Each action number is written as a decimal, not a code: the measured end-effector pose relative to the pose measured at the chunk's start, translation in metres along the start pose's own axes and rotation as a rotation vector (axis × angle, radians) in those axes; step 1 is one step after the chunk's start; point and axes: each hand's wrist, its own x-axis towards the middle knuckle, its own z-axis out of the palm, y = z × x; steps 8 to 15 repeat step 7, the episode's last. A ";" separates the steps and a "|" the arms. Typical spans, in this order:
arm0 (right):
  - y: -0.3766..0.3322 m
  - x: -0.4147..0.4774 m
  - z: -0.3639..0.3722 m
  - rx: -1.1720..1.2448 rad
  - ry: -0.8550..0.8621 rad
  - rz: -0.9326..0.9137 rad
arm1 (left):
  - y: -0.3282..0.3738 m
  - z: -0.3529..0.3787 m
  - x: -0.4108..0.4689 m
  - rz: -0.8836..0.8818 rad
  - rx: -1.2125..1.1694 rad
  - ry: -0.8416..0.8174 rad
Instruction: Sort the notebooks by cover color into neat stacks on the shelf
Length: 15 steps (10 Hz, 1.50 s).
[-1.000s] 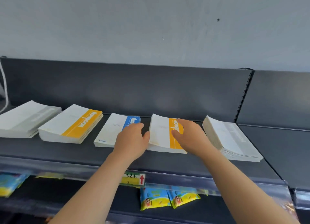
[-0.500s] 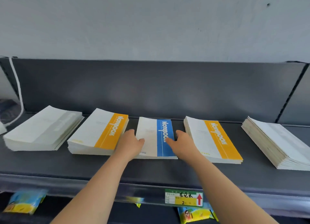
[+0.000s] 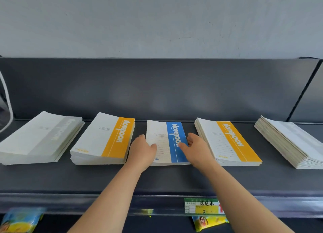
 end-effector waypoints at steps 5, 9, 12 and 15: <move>-0.011 -0.015 -0.010 -0.097 -0.071 -0.108 | 0.012 0.001 -0.013 0.030 0.162 0.064; -0.031 -0.043 -0.081 -0.284 0.002 -0.280 | 0.046 0.001 -0.037 0.173 0.242 0.179; -0.031 -0.043 -0.081 -0.284 0.002 -0.280 | 0.046 0.001 -0.037 0.173 0.242 0.179; -0.031 -0.043 -0.081 -0.284 0.002 -0.280 | 0.046 0.001 -0.037 0.173 0.242 0.179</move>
